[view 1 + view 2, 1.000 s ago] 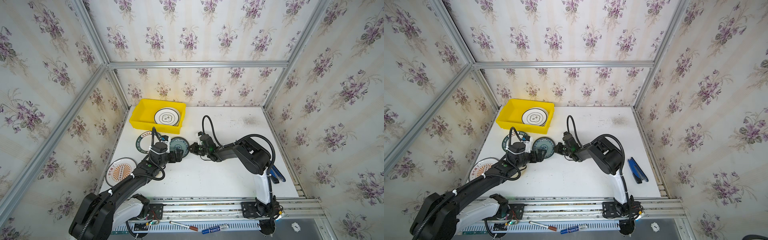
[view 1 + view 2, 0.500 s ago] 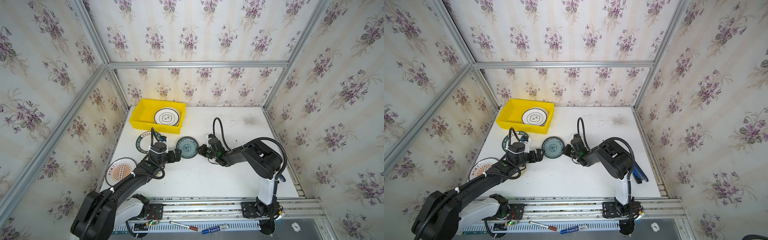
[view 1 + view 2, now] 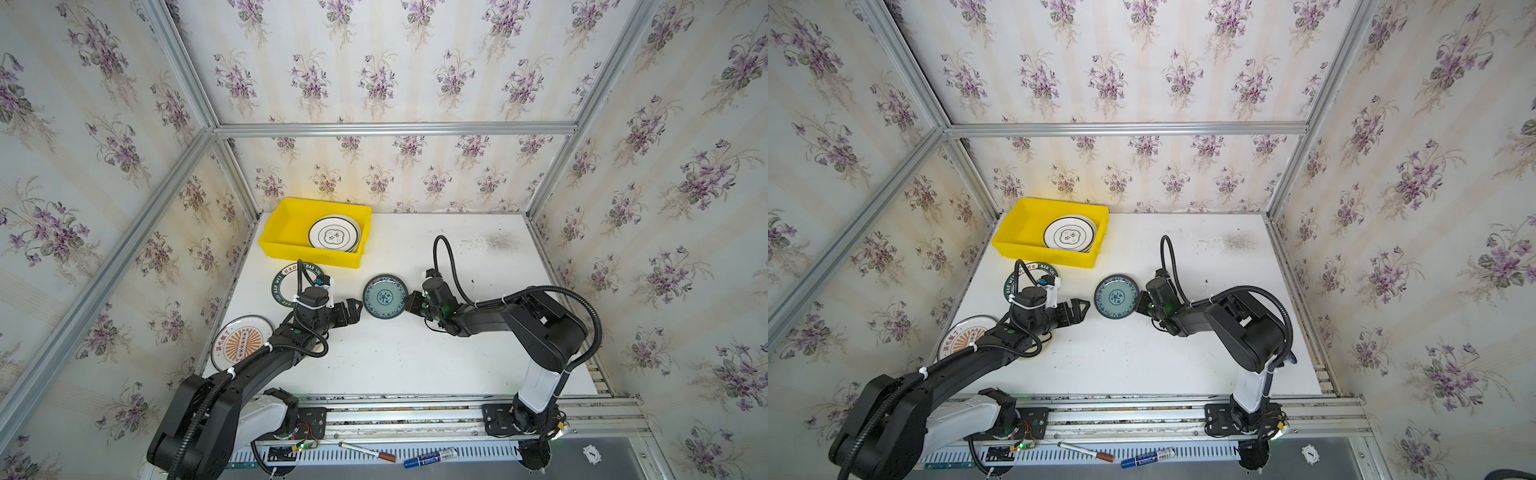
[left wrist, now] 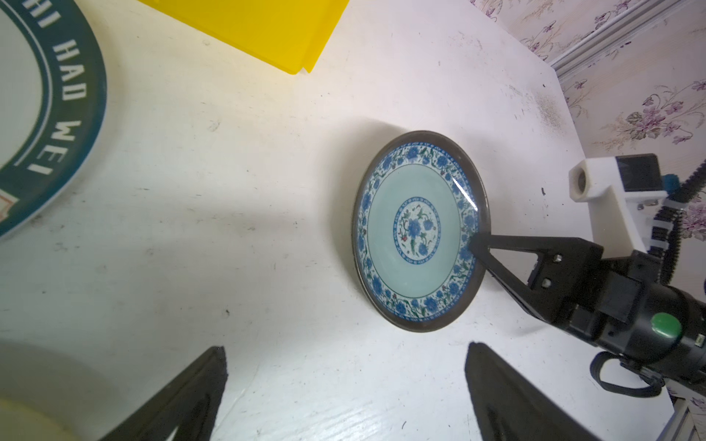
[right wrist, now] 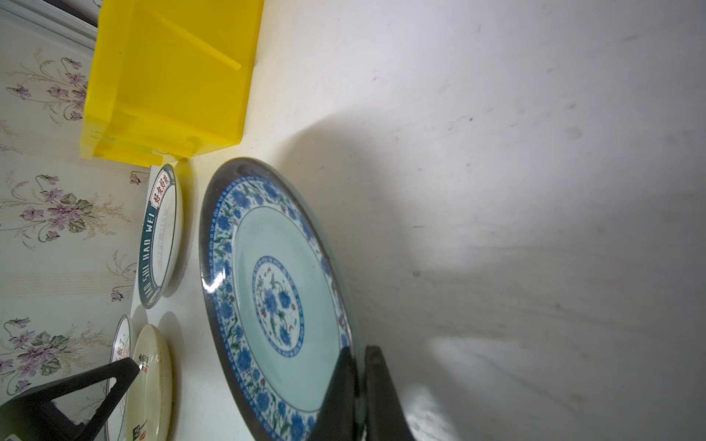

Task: Place the plates into the plastic bin on the countertop
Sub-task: 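Grip the rim of the blue-and-white floral plate with the right gripper, then tilt the floral plate upright toward the left gripper while the left gripper grasps its rim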

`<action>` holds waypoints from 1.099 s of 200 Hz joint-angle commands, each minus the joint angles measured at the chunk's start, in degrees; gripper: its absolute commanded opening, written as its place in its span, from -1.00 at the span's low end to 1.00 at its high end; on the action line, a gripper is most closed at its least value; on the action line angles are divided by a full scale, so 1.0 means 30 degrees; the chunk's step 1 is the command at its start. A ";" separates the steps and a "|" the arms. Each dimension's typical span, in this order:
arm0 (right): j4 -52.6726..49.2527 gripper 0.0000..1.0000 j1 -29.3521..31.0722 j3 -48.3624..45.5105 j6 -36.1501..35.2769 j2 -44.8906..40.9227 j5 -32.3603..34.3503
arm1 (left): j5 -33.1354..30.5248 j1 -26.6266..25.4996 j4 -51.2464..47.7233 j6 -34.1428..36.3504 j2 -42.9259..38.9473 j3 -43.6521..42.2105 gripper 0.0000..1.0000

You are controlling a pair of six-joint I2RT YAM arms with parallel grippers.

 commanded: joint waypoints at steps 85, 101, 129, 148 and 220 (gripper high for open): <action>0.0813 -1.00 0.0641 -0.2293 -0.0401 -0.3982 -0.1431 | 0.1896 0.0145 0.1189 -0.0072 0.0845 0.0328 0.99; 0.1442 -1.00 0.1033 -0.2197 -0.0597 -0.3856 -0.1795 | 0.2401 0.0145 0.1572 -0.0074 0.0979 0.0272 0.99; 0.3768 -1.00 0.1160 -0.2306 0.0453 -0.3138 -0.2974 | 0.2812 0.0145 0.1868 -0.0018 0.1025 0.0227 0.98; 0.5187 -1.00 0.1234 -0.2277 0.1027 -0.2635 -0.3617 | 0.2919 0.0145 0.1880 0.0078 0.0937 0.0226 0.89; 0.4235 -1.00 0.1469 -0.2191 0.0353 -0.3454 -0.3071 | 0.3181 0.0145 0.1974 0.0046 0.1042 0.0266 -0.22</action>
